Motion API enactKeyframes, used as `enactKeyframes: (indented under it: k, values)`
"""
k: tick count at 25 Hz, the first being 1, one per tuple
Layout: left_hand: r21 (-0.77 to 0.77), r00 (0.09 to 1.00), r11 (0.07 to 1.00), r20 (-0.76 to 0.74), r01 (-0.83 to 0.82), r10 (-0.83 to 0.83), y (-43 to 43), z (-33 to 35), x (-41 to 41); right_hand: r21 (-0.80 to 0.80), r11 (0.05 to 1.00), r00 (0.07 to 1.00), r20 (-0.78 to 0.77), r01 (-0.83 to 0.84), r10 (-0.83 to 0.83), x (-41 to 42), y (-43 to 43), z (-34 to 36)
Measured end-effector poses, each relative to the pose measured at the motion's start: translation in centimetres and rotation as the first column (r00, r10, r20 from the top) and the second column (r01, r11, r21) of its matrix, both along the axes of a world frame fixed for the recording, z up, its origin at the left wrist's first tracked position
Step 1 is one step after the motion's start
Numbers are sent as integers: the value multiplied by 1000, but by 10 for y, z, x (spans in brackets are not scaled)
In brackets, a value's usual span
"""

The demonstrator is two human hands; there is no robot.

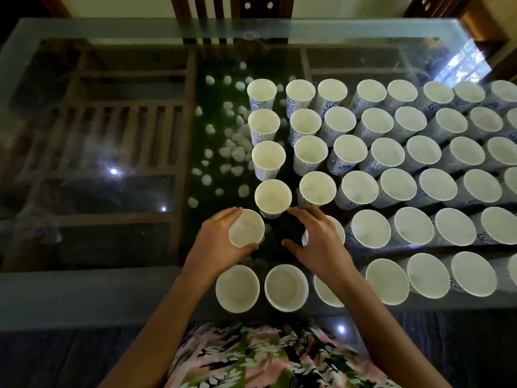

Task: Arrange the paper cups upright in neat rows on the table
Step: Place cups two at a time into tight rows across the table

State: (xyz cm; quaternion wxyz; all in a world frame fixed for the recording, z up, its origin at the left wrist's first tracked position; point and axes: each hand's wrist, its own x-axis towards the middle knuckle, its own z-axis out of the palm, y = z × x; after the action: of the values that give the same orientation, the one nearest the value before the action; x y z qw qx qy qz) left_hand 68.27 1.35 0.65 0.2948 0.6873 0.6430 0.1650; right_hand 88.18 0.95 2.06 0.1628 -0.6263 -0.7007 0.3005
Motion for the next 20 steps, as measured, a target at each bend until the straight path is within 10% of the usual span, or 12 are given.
enactKeyframes:
  k: [20]
  values:
    - [19, 977, 991, 170, 131, -133, -13, -7, 37, 93, 950, 953, 37, 297, -301, 20, -46, -4]
